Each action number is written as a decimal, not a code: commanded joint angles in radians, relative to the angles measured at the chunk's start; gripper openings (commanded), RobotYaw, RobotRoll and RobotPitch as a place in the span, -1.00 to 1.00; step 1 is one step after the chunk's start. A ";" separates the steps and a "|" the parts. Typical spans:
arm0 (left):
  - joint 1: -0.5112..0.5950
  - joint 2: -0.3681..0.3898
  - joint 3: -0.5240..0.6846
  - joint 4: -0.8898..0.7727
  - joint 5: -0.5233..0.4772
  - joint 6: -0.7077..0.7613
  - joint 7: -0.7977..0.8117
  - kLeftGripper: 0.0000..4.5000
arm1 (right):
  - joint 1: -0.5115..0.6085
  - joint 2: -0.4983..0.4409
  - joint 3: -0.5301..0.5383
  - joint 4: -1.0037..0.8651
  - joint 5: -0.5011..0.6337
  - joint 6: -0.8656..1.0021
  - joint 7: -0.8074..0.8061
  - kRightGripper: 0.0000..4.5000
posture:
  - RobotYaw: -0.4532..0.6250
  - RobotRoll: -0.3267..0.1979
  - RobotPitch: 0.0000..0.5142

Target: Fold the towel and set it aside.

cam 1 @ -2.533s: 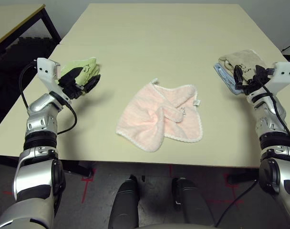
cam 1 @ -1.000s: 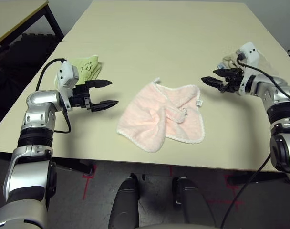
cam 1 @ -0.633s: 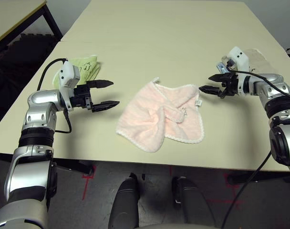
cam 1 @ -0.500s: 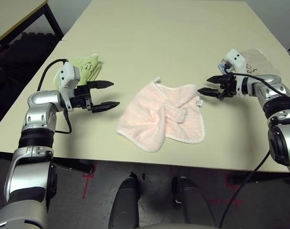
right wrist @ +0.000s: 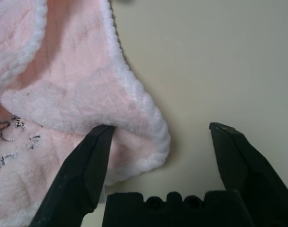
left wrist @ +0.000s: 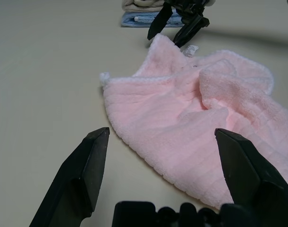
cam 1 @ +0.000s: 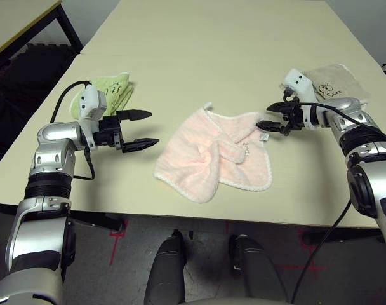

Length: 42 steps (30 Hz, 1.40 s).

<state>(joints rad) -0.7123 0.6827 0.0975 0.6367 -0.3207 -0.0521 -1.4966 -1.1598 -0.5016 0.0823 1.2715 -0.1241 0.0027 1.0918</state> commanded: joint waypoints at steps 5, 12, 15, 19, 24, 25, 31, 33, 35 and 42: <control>0.015 0.003 -0.007 -0.022 -0.015 0.005 -0.021 1.00 | -0.015 0.006 -0.002 0.027 -0.013 0.015 0.018 -0.25 | -0.13 0.25 -0.27; 0.015 0.006 -0.009 -0.021 -0.012 0.011 -0.024 1.00 | -0.022 -0.014 -0.021 0.023 0.003 0.019 0.050 -0.97 | -0.15 0.25 -0.30; 0.010 0.002 -0.012 -0.016 -0.008 0.012 -0.022 1.00 | -0.024 -0.024 -0.048 0.018 0.024 0.014 0.061 -0.97 | -0.15 0.25 -0.31; 0.010 -0.003 -0.014 -0.016 -0.007 0.016 -0.015 1.00 | -0.030 -0.030 -0.102 0.006 0.072 0.001 0.068 -0.97 | -0.16 0.25 -0.33; 0.013 -0.012 -0.014 -0.010 -0.003 0.015 0.003 1.00 | -0.047 -0.022 -0.176 -0.016 0.139 -0.076 0.036 -0.97 | -0.16 0.25 -0.36; 0.012 -0.014 -0.014 -0.008 -0.003 0.016 0.006 1.00 | -0.048 -0.020 -0.181 -0.017 0.144 -0.090 0.031 -0.97 | -0.16 0.25 -0.36; -0.005 -0.040 -0.007 -0.008 -0.009 0.062 0.070 1.00 | -0.093 0.019 -0.205 -0.034 0.173 -0.166 0.019 -0.97 | -0.17 0.25 -0.38; -0.014 -0.052 -0.004 -0.008 -0.012 0.069 0.085 1.00 | -0.146 0.040 -0.228 -0.037 0.198 -0.178 0.007 -0.97 | -0.18 0.25 -0.38; -0.022 -0.061 -0.004 -0.006 -0.012 0.074 0.095 1.00 | -0.205 0.063 -0.257 -0.042 0.229 -0.185 -0.008 -0.97 | -0.18 0.25 -0.39; -0.044 -0.074 -0.005 0.003 -0.011 0.079 0.105 1.00 | -0.379 0.095 -0.336 -0.028 0.295 -0.213 -0.139 -0.97 | -0.19 0.25 -0.40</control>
<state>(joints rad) -0.7473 0.6106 0.0970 0.6375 -0.3291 0.0210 -1.3911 -1.5207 -0.4042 -0.2331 1.2470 0.1519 -0.1951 0.9833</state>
